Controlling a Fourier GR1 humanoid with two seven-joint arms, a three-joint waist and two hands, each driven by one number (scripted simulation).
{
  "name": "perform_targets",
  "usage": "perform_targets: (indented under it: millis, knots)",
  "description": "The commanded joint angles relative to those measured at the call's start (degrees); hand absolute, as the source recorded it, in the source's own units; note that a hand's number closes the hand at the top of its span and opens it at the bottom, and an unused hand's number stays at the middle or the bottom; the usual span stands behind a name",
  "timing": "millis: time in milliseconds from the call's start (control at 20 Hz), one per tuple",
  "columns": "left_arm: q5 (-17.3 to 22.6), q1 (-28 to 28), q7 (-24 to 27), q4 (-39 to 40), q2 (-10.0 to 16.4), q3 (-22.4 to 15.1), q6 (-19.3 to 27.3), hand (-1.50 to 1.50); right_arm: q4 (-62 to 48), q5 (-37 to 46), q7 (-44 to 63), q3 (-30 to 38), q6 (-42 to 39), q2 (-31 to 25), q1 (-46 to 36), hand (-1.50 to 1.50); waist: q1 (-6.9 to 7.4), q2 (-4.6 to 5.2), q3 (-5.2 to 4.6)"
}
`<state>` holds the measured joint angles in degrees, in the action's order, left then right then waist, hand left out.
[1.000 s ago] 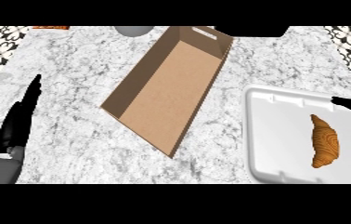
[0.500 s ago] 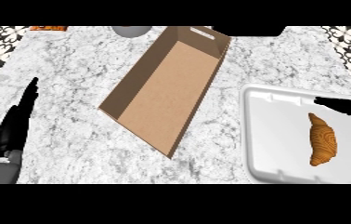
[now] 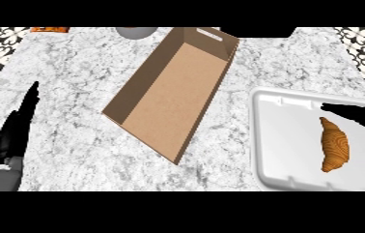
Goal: Pick the croissant from the tray and place it in the cardboard box
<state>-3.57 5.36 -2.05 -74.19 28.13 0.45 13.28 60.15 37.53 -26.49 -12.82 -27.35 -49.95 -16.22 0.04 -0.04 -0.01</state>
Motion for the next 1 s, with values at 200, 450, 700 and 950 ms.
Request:
perform_targets:
  millis: [200, 450, 700, 950]
  knots:
    - [-1.66, -0.79, -0.29, -1.41, -1.02, 2.85, -1.91, 0.00, 7.99, 0.51, -3.17, 4.20, -2.18, 1.30, 5.32, -1.50, -0.22, -0.05, 0.00]
    - [-3.18, -1.80, -1.96, -4.44, -1.76, 4.10, -2.76, 0.00, 14.52, 3.19, 3.55, 5.07, -7.40, 3.93, 6.24, -1.50, 0.00, -0.03, 0.01]
    - [-3.68, 1.44, 1.63, 2.61, -2.99, 4.90, -3.84, 0.00, 8.85, 9.63, 5.81, 2.81, -3.36, 7.51, 6.03, -1.50, 0.06, 0.11, 0.01]
    - [-6.15, 0.69, 0.60, 0.63, -5.43, 4.90, -2.98, 0.00, 6.28, 13.31, 7.23, 3.68, -3.51, 10.97, 5.25, -1.50, 0.06, 0.07, 0.02]
